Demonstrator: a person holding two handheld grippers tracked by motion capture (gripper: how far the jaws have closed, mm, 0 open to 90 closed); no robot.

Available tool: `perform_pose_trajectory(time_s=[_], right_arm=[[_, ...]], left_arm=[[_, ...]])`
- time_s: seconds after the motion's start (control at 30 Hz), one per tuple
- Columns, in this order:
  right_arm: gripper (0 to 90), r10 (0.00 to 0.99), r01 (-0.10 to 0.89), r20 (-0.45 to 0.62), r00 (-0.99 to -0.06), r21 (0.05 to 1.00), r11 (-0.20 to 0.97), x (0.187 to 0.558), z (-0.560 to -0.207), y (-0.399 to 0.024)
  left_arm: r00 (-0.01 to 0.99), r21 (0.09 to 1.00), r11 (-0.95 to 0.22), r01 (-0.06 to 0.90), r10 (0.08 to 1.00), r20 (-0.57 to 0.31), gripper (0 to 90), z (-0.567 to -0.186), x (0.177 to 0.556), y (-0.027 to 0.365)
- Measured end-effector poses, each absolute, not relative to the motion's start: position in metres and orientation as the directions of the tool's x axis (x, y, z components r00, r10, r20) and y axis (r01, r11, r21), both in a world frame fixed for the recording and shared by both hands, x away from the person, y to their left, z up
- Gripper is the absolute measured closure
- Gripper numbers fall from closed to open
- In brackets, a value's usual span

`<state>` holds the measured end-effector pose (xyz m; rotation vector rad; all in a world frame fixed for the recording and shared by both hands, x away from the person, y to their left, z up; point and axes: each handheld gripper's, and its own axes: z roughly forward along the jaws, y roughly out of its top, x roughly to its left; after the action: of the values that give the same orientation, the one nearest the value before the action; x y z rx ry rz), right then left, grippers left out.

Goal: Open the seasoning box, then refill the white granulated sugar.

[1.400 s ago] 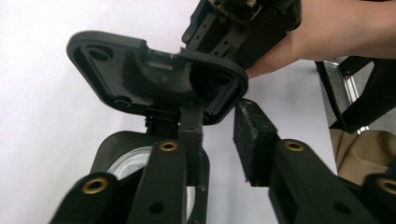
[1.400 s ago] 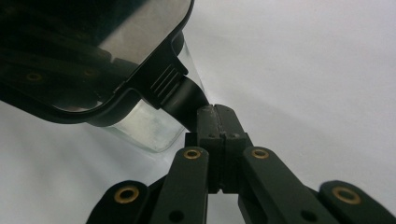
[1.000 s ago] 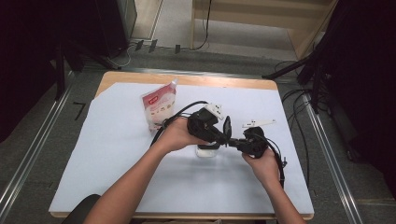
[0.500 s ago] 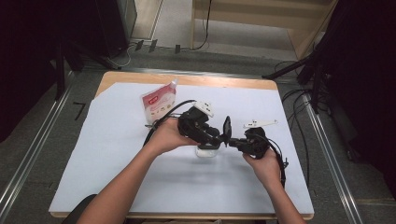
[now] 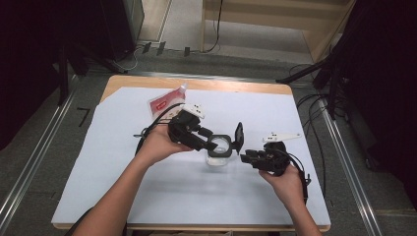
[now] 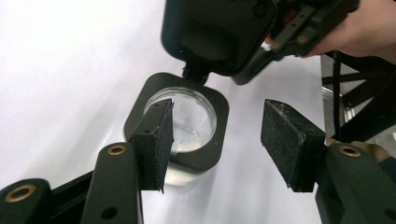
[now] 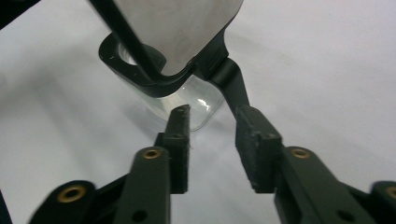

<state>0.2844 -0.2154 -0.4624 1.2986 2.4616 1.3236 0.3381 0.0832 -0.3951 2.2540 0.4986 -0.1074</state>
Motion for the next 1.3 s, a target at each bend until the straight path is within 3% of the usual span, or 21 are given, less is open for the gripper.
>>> perform_pose_trajectory(time_s=[0.37,1.1,1.3], right_arm=[[55.1,0.689,0.606,0.270,-0.672,0.735,0.303,0.264,-0.466,-0.216],[50.7,0.687,0.595,0.244,-0.685,0.732,0.332,0.277,-0.468,-0.218],[50.3,0.685,0.591,0.238,-0.688,0.732,0.339,0.280,-0.469,-0.218]], left_arm=[[0.885,0.709,-0.550,0.441,0.396,-0.244,41.3,-0.393,0.335,0.123],[0.855,0.693,-0.530,0.489,0.447,-0.261,40.5,-0.392,0.330,0.175],[0.825,0.686,-0.508,0.521,0.504,-0.255,40.6,-0.392,0.328,0.196]])
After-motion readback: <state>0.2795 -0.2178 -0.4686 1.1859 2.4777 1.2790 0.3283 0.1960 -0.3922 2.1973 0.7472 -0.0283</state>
